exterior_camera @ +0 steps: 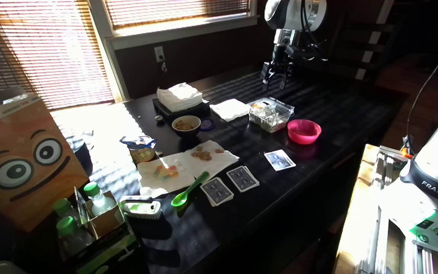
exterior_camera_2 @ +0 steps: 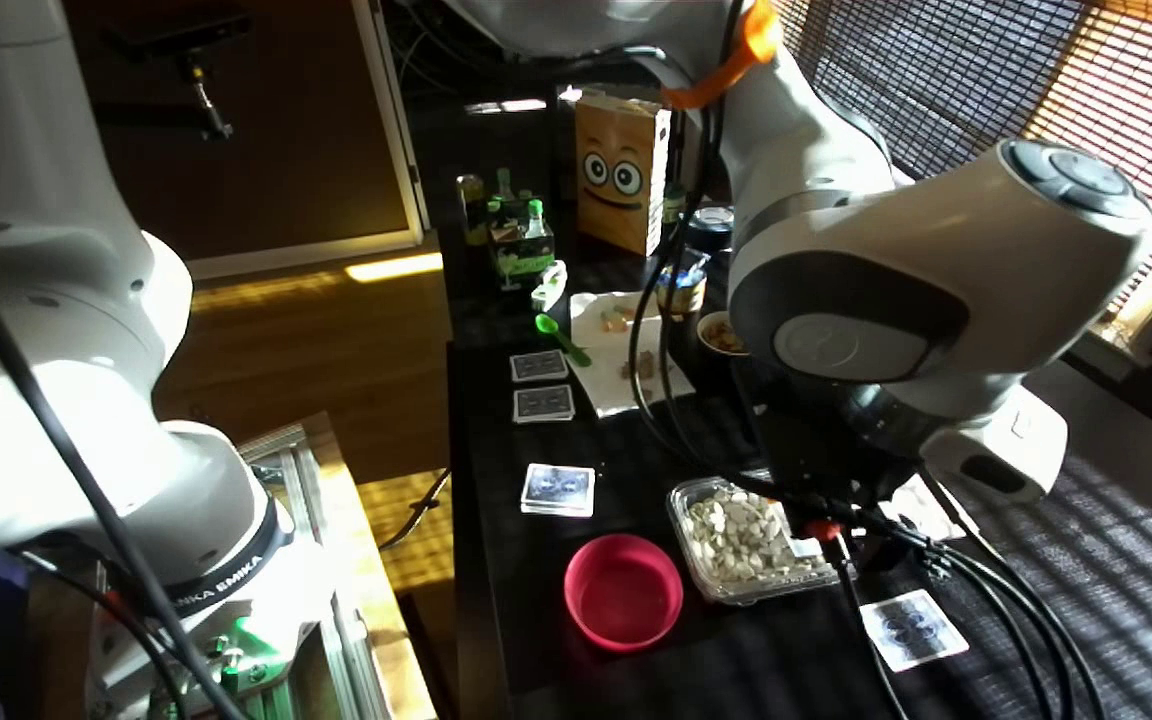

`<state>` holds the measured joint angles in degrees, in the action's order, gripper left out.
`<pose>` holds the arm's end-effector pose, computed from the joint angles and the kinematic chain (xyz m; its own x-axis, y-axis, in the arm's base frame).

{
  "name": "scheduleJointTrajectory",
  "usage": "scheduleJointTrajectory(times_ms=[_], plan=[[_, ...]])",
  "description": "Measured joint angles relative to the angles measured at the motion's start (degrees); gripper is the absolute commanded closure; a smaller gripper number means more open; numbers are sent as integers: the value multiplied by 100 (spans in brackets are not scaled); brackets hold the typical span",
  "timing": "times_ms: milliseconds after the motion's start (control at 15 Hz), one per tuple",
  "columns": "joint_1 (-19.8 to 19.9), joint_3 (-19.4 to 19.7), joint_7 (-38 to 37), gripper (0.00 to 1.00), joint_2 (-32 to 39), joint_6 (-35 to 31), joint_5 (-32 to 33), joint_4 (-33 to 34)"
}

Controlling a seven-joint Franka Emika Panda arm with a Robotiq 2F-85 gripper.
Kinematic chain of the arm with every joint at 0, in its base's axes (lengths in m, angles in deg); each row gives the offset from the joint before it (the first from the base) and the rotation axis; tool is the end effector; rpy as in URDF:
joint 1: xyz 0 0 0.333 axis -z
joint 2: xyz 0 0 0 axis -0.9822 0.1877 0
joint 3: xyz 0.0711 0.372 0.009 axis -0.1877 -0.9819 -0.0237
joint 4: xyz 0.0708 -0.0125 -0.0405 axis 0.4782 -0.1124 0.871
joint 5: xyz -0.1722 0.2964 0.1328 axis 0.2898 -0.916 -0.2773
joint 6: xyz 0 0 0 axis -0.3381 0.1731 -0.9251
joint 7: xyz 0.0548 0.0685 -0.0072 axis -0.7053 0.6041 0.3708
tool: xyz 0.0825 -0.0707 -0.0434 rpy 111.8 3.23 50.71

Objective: Put the clear lid on the clear container.

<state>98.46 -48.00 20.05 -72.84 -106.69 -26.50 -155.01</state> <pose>0.4834 -0.2897 0.3417 0.8998 -0.4362 0.0098 -0.4306 -0.8913 -0.1417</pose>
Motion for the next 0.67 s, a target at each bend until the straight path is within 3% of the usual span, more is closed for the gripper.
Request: scheduleJointTrajectory(times_ms=[333, 667], plan=[[-275, -3, -366, 0, -440, -866, 292, -723], [-472, -2, -871, 0, -527, -1178, 757, -1059]])
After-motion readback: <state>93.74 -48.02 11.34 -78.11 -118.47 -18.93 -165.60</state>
